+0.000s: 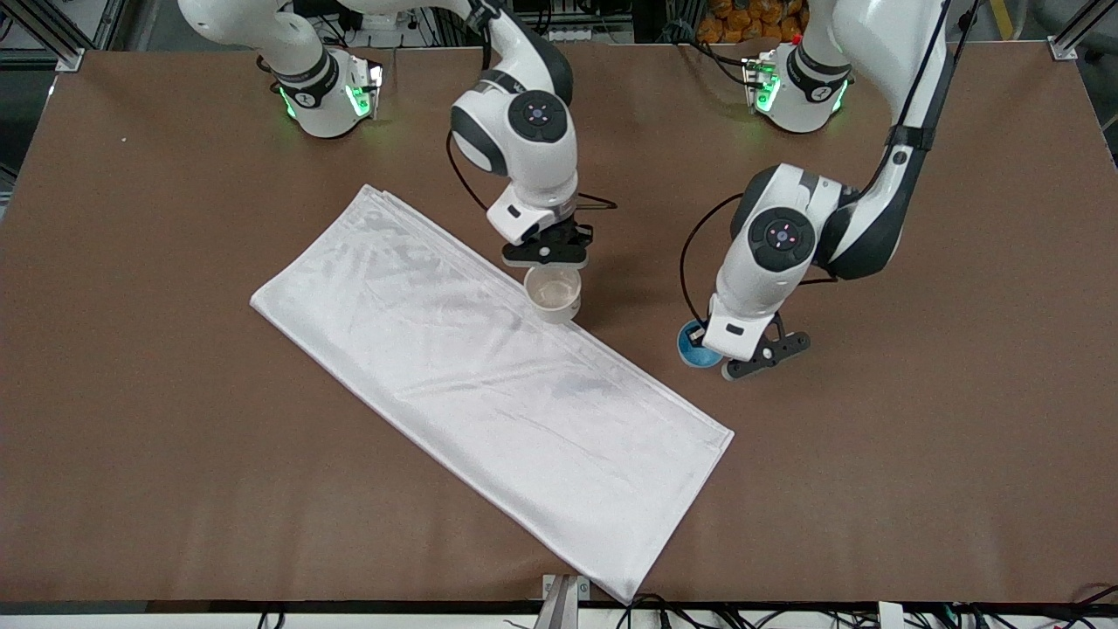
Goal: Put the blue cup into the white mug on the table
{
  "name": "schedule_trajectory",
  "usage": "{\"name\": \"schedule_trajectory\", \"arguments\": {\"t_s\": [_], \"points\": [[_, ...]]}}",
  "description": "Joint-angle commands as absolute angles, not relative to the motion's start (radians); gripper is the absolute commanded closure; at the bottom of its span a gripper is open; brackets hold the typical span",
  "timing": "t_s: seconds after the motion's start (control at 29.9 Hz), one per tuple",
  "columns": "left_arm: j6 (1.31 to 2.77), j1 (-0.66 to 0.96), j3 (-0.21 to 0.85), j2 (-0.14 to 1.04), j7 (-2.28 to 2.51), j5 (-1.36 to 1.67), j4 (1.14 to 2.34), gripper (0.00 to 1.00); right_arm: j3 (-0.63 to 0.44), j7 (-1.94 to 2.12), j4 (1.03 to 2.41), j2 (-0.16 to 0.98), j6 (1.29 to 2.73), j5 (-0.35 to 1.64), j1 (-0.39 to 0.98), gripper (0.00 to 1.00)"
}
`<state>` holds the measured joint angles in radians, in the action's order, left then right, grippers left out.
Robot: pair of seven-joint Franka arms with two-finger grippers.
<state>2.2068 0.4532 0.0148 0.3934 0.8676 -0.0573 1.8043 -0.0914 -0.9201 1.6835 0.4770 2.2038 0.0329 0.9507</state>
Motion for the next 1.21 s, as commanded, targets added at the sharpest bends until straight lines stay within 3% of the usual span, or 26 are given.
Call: {"name": "schedule_trajectory", "arguments": {"t_s": [0.0,0.37,0.84,0.87,0.9,0.94,0.97,1.17], "points": [[2.215,0.448,0.043,0.246,0.848,-0.081,1.980,1.00,-0.103,-0.994,1.536,0.609,2.181,0.029,1.003,1.00],[2.220,0.448,0.093,0.167,0.838,-0.080,2.092,1.00,-0.104,-1.071,1.413,0.726,2.195,-0.006,1.078,1.00],[2.220,0.449,0.137,0.167,0.885,-0.064,2.075,1.00,-0.106,-1.114,1.335,0.818,2.212,-0.071,1.112,1.00],[2.220,0.449,0.137,0.167,0.885,-0.060,2.072,1.00,-0.106,-1.114,1.336,0.818,2.212,-0.071,1.112,0.85],[2.220,0.451,0.137,0.167,0.885,-0.054,2.069,1.00,-0.106,-1.115,1.336,0.818,2.212,-0.071,1.112,0.56],[2.220,0.453,0.137,0.169,0.885,-0.048,2.068,1.00,-0.106,-1.118,1.335,0.818,2.212,-0.069,1.112,0.08],[2.220,0.454,0.137,0.169,0.885,-0.043,2.066,1.00,-0.106,-1.120,1.336,0.815,2.210,-0.071,1.112,0.00],[2.220,0.462,0.144,0.170,0.885,-0.041,2.068,1.00,-0.104,-1.120,1.336,0.784,2.198,-0.063,1.111,0.00]]}}
